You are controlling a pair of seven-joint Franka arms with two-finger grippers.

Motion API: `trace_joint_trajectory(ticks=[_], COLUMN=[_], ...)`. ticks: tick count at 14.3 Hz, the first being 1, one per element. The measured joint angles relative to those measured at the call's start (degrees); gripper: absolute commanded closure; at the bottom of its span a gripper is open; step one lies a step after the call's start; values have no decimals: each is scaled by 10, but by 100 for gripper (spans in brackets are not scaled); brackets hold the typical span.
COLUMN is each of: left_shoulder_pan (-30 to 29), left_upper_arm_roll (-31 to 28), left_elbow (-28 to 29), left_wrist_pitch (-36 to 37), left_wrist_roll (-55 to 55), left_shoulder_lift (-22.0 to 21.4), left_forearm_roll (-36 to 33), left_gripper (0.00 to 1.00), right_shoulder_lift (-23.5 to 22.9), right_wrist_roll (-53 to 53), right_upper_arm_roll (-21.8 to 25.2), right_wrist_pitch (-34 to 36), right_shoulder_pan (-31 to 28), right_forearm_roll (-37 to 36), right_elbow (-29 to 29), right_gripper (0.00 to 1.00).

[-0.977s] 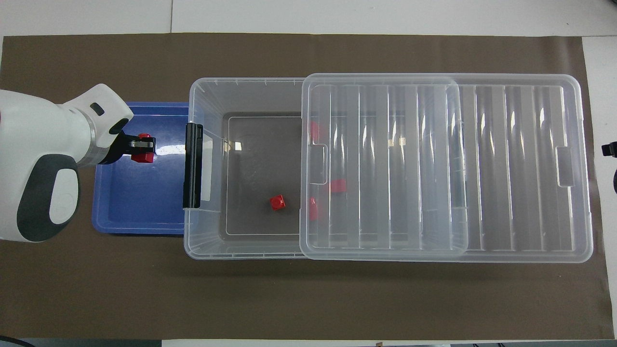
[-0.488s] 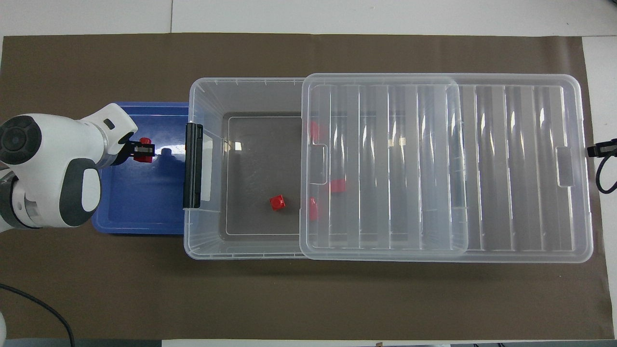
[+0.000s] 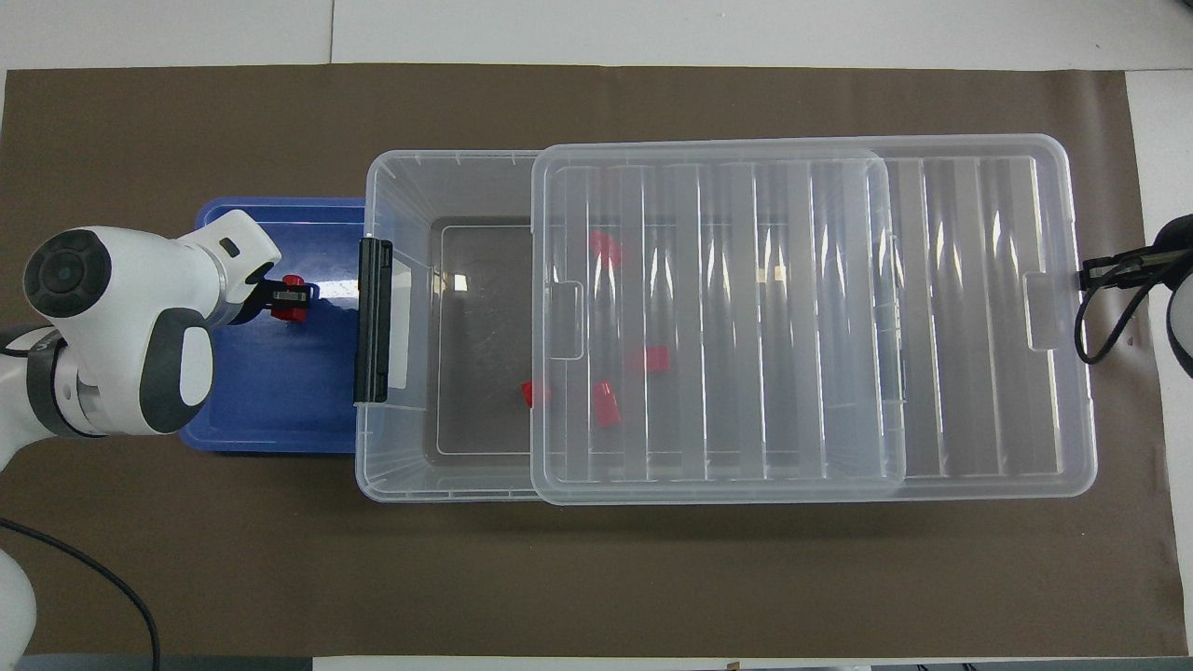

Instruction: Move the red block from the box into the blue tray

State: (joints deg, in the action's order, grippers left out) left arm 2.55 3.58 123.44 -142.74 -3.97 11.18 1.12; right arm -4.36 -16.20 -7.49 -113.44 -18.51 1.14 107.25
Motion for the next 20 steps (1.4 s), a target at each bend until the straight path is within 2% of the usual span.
trace_joint_trajectory(ticks=[4,6,12,16,20], left_shoulder_pan=[0,0,2,7,7], left_upper_arm_roll=[0,1,11,15,15], left_elbow=[-3,-19,-147,-194,-268], left_wrist_pitch=[2,30,238,313,407], left_wrist_roll=[0,0,0,0,0], left_shoulder_lift=[-2,-10,-56,-80,-89], left_forearm_roll=[0,0,0,0,-4], left_gripper=[0,0,0,0,0], right_shoulder_lift=[0,0,1,3,3], right_wrist_roll=[78,112,180,206,222], right_upper_arm_roll=[-1,-1,-2,-2,-2], right_wrist_pitch=[0,1,1,1,3], right_shoulder_pan=[53,75,115,128,142], right_forearm_roll=[0,0,0,0,0], right_elbow=[0,0,0,0,0], right_gripper=[100,100,100,100,100])
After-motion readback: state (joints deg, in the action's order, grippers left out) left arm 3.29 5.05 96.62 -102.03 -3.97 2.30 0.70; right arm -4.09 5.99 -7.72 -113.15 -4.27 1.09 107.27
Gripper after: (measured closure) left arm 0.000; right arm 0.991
